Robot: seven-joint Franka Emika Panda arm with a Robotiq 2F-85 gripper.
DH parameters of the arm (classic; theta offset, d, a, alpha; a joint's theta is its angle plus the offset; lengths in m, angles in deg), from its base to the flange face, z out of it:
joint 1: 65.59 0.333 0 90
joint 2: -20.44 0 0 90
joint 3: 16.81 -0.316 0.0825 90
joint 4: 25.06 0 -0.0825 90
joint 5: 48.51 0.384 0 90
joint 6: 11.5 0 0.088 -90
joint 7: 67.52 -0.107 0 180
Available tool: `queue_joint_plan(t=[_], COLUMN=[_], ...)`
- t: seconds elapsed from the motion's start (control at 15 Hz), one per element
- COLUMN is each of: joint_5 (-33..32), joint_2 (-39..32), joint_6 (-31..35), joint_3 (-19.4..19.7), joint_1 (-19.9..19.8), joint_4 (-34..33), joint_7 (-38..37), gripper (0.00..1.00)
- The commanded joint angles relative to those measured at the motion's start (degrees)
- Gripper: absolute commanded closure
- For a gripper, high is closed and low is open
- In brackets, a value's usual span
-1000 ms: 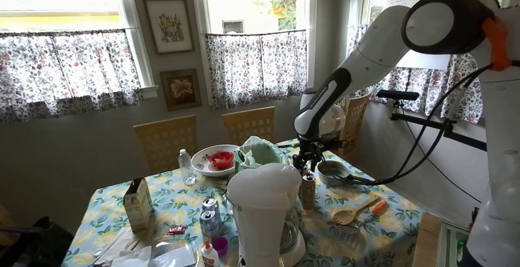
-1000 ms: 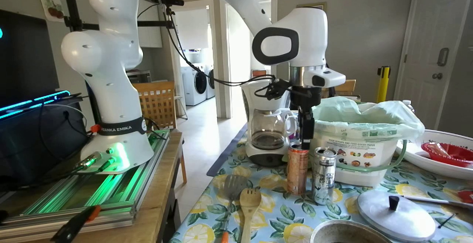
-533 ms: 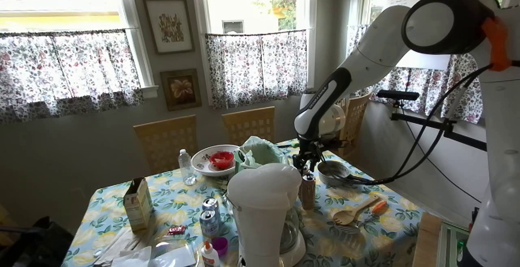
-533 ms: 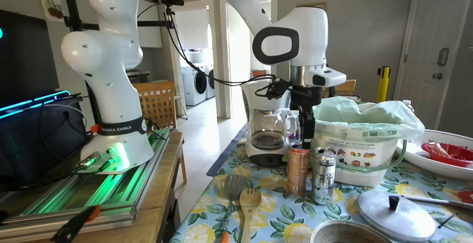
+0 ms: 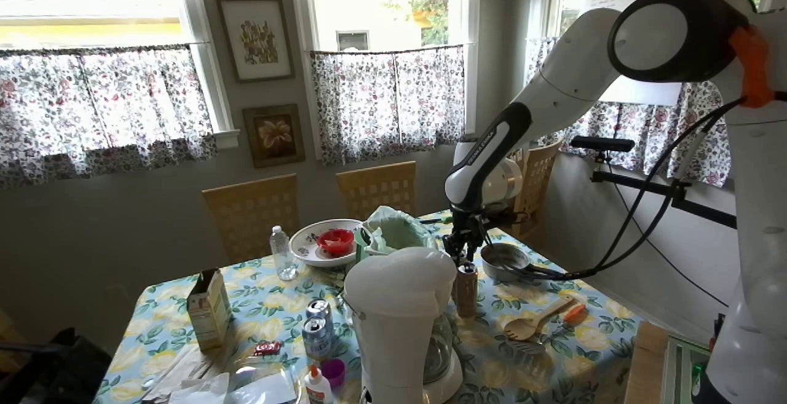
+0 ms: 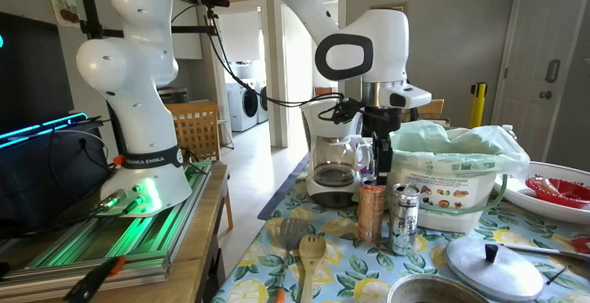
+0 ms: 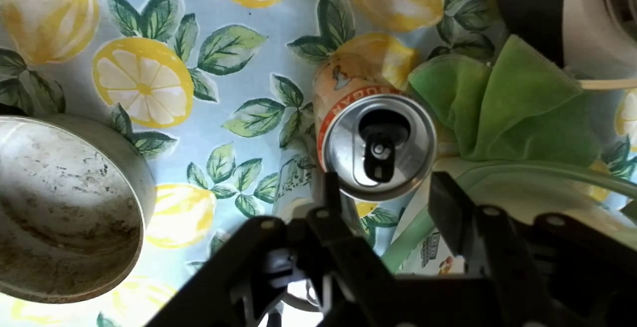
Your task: Put both cans into the bin
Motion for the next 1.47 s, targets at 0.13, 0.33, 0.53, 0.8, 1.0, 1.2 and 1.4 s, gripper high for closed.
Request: queue_joint_plan(t=[0.13,0.33,0.53,0.8,1.0,1.2,1.4], joint_5=[0.76,0.86,0.97,1.03,0.97,0.91,0.87], joint_2=[0.35,0.55,0.82,0.91,0.9,0.84,1.06], joint_6=[-1.58,-2.28,-2.64,-2.58,-2.6,-2.74,-2.83], joint_3=[-0.74,-0.69,-0.63,-0.63,-0.62,-0.59,-0.58], joint_1=[-0.82,-0.92,-1.09,-1.28,-1.34,-1.32,-1.25], joint_4=[-0.2,0.0,0.28,0.36,0.35,0.2,0.06], joint_7=[0.7,0.73,0.78,0.72,0.62,0.55,0.44], gripper=[0.52,0.55,0.55,0.62,0.94,0.97,1.0])
